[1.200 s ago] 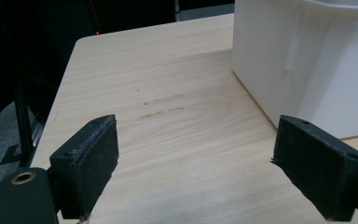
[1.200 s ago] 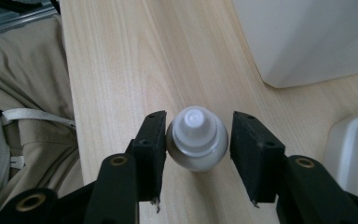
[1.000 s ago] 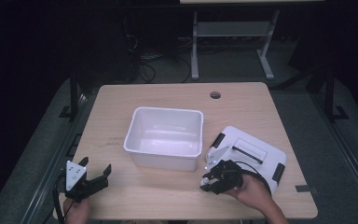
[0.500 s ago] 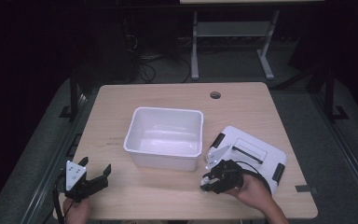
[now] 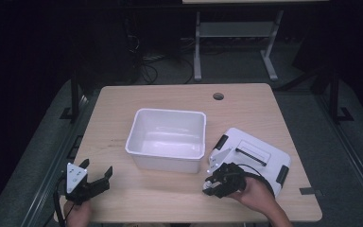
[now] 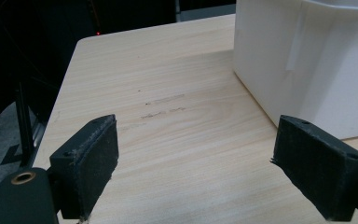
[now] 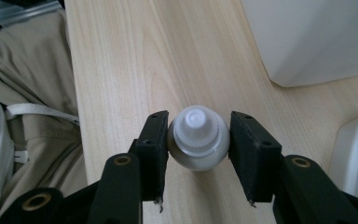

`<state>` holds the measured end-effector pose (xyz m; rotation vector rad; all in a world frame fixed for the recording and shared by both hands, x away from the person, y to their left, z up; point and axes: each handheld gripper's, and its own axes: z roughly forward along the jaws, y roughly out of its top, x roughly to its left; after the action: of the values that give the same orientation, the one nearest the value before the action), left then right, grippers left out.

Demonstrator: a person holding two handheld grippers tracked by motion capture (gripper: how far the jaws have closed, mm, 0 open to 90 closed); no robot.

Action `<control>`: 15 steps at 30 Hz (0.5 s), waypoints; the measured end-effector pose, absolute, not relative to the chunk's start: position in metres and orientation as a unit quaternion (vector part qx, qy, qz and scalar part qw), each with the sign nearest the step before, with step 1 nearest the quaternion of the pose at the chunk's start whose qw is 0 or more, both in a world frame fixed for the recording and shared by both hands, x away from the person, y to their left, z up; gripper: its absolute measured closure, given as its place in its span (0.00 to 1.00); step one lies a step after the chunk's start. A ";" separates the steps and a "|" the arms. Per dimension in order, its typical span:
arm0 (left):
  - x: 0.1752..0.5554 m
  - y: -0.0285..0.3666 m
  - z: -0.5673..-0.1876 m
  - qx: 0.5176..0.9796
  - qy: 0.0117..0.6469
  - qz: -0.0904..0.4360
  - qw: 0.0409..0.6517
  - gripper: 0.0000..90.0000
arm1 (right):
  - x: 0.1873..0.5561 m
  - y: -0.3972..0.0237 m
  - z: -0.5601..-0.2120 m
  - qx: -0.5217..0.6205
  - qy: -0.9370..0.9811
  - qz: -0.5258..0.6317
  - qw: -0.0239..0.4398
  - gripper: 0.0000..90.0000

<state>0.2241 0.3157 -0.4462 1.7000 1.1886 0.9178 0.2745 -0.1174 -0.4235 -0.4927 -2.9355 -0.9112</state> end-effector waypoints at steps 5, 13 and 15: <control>0.224 0.316 -0.446 0.679 0.475 0.367 0.423 0.14 | 0.274 -0.115 -0.425 -0.157 -0.945 -0.287 0.013 0.64; 0.224 0.316 -0.446 0.679 0.475 0.367 0.423 0.14 | 0.273 -0.117 -0.423 -0.157 -0.944 -0.290 0.012 0.66; 0.224 0.316 -0.446 0.679 0.475 0.367 0.422 0.14 | 0.273 -0.117 -0.423 -0.157 -0.944 -0.290 0.012 0.66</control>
<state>0.2242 0.3158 -0.4462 1.7010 1.1882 0.9188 0.2734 -0.1168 -0.4229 -0.4892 -2.9438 -0.9053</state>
